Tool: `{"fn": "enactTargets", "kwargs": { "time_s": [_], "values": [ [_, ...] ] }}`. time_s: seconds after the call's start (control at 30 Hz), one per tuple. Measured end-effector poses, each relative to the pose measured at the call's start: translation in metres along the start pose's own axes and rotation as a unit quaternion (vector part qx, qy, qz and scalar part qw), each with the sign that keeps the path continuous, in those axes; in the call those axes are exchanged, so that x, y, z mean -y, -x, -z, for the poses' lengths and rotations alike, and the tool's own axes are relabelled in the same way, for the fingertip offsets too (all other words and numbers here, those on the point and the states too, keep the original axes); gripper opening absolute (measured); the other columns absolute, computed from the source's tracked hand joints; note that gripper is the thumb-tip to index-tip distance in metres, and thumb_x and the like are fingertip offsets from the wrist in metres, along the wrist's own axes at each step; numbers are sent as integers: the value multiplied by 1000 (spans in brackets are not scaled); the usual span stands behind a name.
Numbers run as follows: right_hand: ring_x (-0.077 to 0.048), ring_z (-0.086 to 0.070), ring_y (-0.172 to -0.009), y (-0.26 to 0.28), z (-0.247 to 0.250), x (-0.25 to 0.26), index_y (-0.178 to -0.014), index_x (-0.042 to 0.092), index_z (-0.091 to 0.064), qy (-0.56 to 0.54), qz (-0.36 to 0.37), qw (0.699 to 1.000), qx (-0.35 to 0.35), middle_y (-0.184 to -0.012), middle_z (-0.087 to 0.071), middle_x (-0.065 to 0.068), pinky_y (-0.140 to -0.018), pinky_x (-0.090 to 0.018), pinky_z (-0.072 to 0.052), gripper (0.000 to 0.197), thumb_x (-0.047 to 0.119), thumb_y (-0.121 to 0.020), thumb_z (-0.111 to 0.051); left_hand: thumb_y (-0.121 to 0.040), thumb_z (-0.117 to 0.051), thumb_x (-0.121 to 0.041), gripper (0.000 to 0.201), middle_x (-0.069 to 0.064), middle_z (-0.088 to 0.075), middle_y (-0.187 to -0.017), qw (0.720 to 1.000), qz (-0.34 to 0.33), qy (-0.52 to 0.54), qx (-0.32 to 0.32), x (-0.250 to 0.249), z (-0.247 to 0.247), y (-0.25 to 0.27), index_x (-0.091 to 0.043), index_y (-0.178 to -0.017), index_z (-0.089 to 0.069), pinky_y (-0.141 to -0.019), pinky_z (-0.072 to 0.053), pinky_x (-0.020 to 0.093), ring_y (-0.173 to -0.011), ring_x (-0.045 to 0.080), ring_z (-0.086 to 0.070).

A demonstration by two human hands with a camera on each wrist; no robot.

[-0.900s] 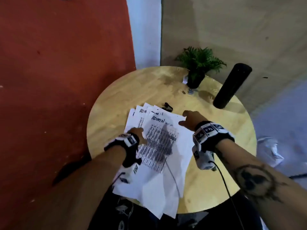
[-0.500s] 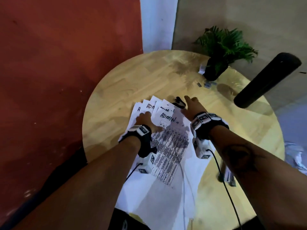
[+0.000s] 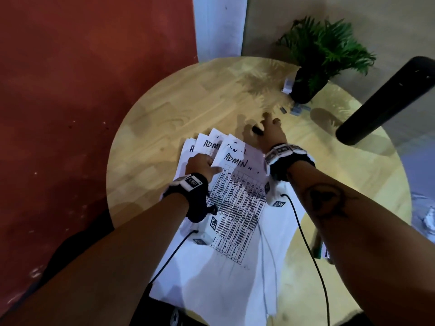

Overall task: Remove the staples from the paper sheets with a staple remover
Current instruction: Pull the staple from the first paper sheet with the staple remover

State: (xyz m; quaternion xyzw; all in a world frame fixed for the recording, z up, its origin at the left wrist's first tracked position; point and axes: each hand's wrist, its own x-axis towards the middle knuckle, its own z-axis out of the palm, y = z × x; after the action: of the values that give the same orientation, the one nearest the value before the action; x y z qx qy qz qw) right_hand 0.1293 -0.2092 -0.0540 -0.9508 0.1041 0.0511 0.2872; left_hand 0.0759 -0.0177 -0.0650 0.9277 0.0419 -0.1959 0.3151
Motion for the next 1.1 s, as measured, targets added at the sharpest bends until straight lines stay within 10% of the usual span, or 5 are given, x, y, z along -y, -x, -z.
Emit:
{"fn": "enactTargets", "kwargs": {
  "time_s": [0.33,0.5,0.9,1.0,1.1],
  "values": [
    [-16,-52,-72,116,27,-23,-110,13,-38,-511,-172,840,-68,-84,-47,-5,-57,-27,-43,23,4,-91,-44,-101,-40,-26,33,16,-54,-126,975,-61,-194,-84,-13,19,28,-7,-123,-57,-89,-43,40,-117,33,-51],
    [-13,-35,-49,175,45,-26,-70,20,-33,-586,-191,786,-44,-67,-35,-3,-46,-19,-27,21,13,-55,-46,-92,-58,-20,27,28,-65,-103,988,-125,-6,-87,-14,35,49,4,-100,-68,-80,-37,33,-98,33,-61],
    [-6,-61,-77,233,115,7,-89,25,-51,-485,-80,867,-85,-105,-53,-4,-60,-26,-43,25,0,-85,-55,-85,-65,-1,11,-14,-71,-68,880,-206,422,-64,-56,105,123,-10,-89,-68,-79,-51,29,-75,15,-63],
    [-8,-35,-129,248,155,34,-102,16,-59,-264,81,949,-151,-151,-14,-6,-85,-31,-45,37,12,-65,-65,-88,-57,3,15,-12,-72,-71,855,-256,451,-25,-73,133,148,-9,-93,-65,-67,-53,17,-67,1,-66],
    [-4,-38,-121,260,198,66,-112,15,-60,-67,196,963,-175,-157,3,-3,-91,-27,-41,56,26,-57,-56,-90,-54,2,18,-12,-73,-78,846,-292,447,-12,-91,160,168,-12,-95,-64,-74,-52,18,-74,1,-67]
  ]
}}
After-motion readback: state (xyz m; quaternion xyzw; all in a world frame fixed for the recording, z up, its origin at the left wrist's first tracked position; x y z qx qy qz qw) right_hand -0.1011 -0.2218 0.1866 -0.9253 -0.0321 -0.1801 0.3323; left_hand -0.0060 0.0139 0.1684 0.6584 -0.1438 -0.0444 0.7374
